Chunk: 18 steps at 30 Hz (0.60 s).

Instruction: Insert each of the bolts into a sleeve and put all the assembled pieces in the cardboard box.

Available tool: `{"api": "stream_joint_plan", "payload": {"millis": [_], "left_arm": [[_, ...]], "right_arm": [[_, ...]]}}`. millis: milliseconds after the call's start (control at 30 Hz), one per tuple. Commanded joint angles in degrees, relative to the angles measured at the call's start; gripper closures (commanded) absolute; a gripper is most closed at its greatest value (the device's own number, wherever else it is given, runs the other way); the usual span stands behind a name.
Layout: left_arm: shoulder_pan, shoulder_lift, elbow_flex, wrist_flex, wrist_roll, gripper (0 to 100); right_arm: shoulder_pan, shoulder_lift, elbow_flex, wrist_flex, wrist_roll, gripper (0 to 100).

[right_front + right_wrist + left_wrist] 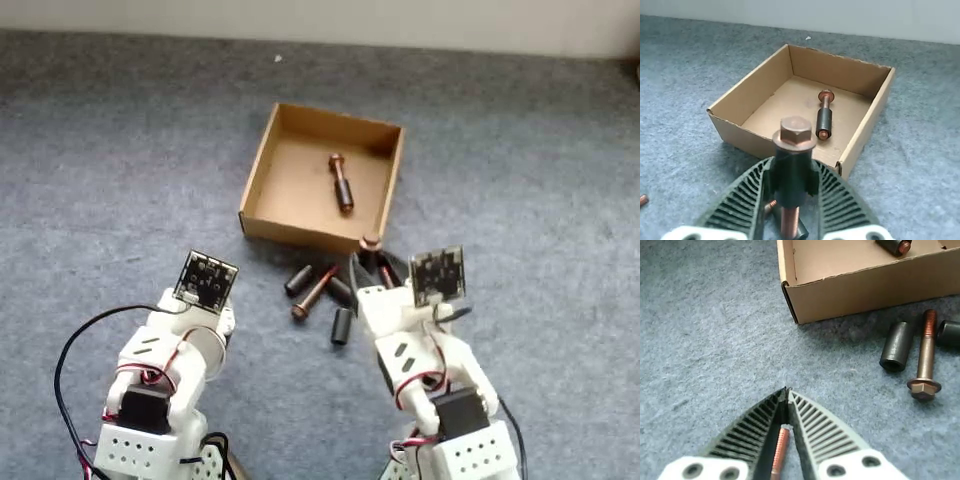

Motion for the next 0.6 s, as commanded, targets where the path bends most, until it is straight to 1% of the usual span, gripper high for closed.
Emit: {"api": "stream_joint_plan", "payload": {"millis": [0,167,467,567], "left_arm": [[-0.57,-0.13,1.10,-0.35,-0.53,99],[-0.57,-0.13,1.10,-0.35,-0.53,99],[-0.57,-0.13,1.10,-0.35,-0.53,99],[-0.57,-0.13,1.10,-0.35,-0.53,99]], "right_arm": [[0.57,12.79,-10.77,-4.70,1.05,99.4],[0.84,29.23,-19.91,-11.03,1.05,99.4],[1.89,53.58,-28.53,-28.35,1.32,99.4],[2.59,60.62,-31.78,-31.69,1.41,99.4]]}}
